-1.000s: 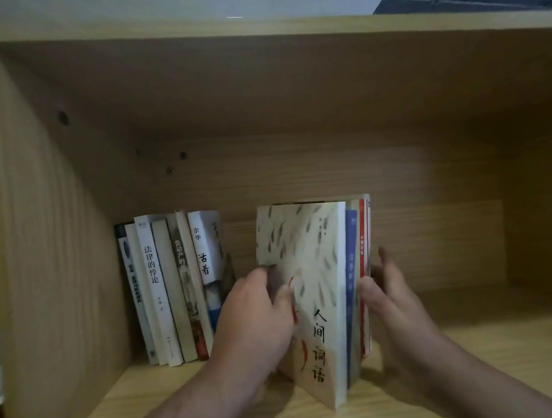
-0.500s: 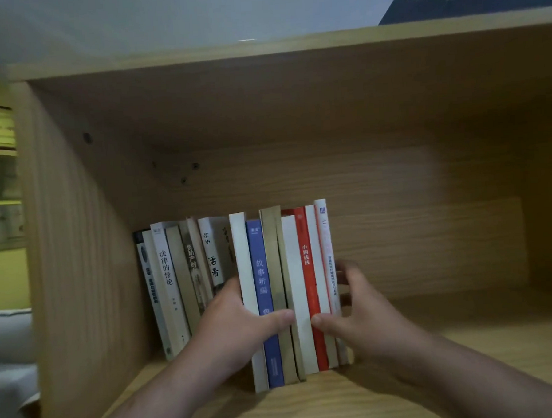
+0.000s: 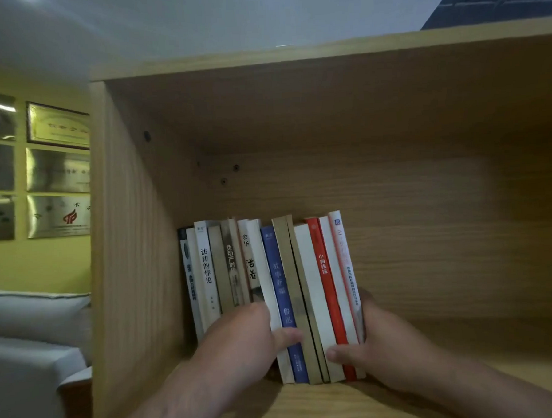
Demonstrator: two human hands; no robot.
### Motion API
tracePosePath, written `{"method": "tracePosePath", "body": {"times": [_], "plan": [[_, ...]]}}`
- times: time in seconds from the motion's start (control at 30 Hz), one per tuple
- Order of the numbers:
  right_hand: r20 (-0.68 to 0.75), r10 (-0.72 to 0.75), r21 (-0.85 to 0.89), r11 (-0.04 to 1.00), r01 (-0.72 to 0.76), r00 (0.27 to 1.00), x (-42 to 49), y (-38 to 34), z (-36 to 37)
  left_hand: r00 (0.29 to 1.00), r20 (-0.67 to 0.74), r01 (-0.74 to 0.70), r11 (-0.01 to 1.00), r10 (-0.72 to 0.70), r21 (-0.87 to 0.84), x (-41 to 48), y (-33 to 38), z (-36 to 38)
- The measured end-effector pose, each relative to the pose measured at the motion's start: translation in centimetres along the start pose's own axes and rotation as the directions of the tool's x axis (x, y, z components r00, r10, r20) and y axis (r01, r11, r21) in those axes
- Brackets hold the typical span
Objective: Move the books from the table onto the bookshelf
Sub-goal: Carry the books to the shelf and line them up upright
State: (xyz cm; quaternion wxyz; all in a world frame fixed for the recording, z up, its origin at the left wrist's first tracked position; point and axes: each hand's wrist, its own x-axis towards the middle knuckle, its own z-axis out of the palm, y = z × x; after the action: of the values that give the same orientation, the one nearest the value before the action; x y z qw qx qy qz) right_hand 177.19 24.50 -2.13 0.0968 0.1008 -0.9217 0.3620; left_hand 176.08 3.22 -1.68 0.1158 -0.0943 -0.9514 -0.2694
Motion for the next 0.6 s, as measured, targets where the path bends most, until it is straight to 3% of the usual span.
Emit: {"method": "tracePosePath", "body": {"times": [0.2, 0.4, 0.53, 0.6], "plan": [[-0.085, -0.028, 0.007, 1.000, 0.028, 0.996, 2.2, 0.1, 0.9, 0.987, -0.161, 0.054, 0.978, -0.021, 0.201, 1.4, 0.8, 0.3], [-0.078, -0.010, 0.057, 0.998, 0.015, 0.997, 3.6, 1.1, 0.7, 0.981, -0.192, 0.074, 0.907, 0.008, 0.414, 2.1, 1.7, -0.2], [0.001, -0.021, 0.131, 0.991, 0.021, 1.000, 3.7, 2.1, 0.0, 0.959, -0.219, -0.034, 0.839, 0.181, 0.544, 1.2, 1.0, -0.4], [0.015, 0.022, 0.253, 0.967, -0.026, 1.000, 3.6, 2.4, -0.6, 0.871, -0.269, -0.190, 0.785, 0.412, 0.590, 0.9, 0.8, -0.5]]}}
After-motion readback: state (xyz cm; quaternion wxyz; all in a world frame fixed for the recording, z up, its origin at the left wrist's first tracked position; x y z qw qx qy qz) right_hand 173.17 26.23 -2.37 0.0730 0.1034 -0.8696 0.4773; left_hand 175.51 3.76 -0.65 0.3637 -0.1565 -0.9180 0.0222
